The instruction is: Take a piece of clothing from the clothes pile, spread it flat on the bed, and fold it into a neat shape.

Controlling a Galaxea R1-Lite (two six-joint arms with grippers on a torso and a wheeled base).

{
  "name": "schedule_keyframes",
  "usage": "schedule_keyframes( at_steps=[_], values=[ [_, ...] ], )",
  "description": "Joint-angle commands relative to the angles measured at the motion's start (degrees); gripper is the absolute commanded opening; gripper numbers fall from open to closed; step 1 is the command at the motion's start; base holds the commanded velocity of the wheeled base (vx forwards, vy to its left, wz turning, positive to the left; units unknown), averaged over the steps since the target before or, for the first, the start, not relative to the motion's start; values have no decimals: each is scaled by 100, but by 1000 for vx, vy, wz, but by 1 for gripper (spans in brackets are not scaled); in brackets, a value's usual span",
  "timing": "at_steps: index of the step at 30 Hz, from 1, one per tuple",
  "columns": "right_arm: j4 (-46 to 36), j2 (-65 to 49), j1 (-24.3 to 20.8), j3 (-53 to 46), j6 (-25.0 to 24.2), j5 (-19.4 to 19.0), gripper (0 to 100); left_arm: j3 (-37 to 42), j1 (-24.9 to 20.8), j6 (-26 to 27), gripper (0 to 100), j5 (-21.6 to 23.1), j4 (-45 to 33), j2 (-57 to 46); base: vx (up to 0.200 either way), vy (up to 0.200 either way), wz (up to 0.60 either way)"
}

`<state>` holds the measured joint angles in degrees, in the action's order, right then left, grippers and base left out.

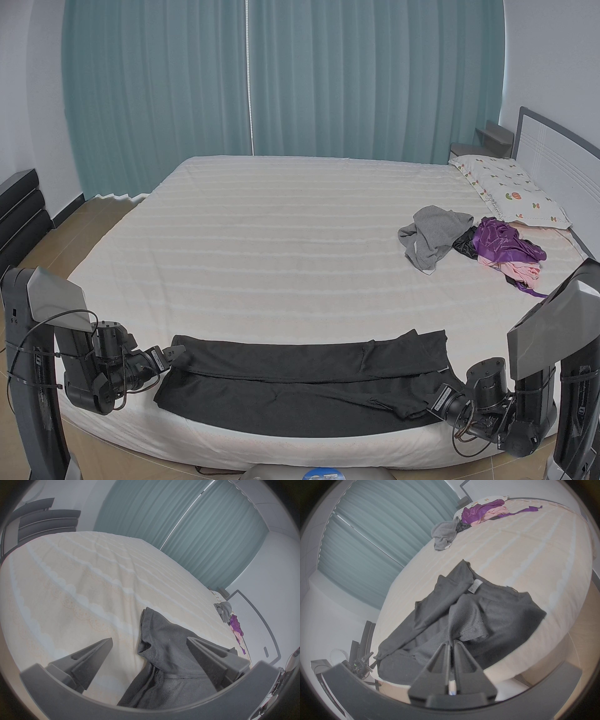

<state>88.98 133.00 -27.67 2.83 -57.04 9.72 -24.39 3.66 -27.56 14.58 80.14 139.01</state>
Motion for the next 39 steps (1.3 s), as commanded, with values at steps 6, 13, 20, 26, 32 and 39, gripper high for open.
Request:
schedule_keyframes(
  at_steps=[6,13,20,26,32,39],
  values=[
    [76,-81,-63,-283,9,-40,100,-13,3,-3,100,1,2,30,0,0,0],
    [85,-81,517,-256,571,-93,100,-4,3,-3,100,1,2,30,0,0,0],
    [76,33,1282,-98,967,-778,100,-13,3,-3,100,1,2,30,0,0,0],
    [85,209,1387,60,958,-989,100,-13,3,-3,100,1,2,30,0,0,0],
    [85,-90,1335,157,932,-1130,100,-13,3,-3,100,-8,2,39,0,0,0],
    [85,-178,992,130,914,-1314,100,-22,3,-3,100,-8,2,39,0,0,0]
  ],
)
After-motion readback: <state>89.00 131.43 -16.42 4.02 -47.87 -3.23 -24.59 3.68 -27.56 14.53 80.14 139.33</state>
